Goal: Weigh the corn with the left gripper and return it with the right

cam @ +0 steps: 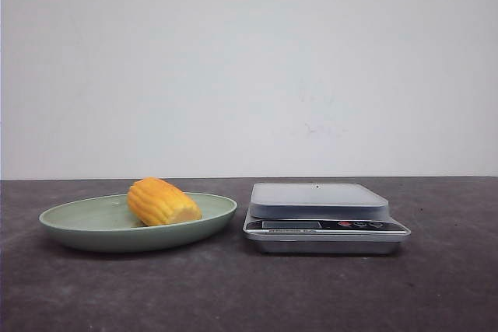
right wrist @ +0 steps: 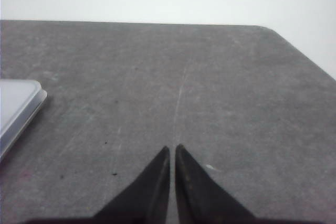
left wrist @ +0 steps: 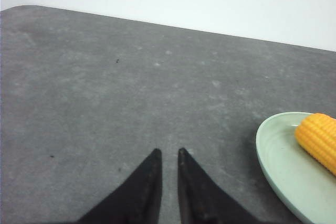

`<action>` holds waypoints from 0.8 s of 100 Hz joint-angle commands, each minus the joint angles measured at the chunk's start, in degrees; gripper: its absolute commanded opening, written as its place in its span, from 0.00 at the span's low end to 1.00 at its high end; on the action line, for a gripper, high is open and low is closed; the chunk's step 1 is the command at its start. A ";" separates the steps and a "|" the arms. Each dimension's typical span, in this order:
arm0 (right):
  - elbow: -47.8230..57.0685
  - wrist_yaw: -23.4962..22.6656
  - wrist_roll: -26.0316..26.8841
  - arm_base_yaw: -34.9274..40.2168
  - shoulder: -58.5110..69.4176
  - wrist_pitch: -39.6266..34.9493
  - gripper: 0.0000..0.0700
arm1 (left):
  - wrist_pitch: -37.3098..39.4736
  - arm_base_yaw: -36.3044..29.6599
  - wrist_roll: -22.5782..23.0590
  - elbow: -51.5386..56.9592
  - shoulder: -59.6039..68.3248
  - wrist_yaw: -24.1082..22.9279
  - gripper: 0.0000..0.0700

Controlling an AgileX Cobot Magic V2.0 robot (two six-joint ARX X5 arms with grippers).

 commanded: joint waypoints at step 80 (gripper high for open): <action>-0.13 -1.46 0.87 0.11 -0.07 0.85 0.02 | -0.28 0.15 0.94 -1.01 -0.07 0.24 0.03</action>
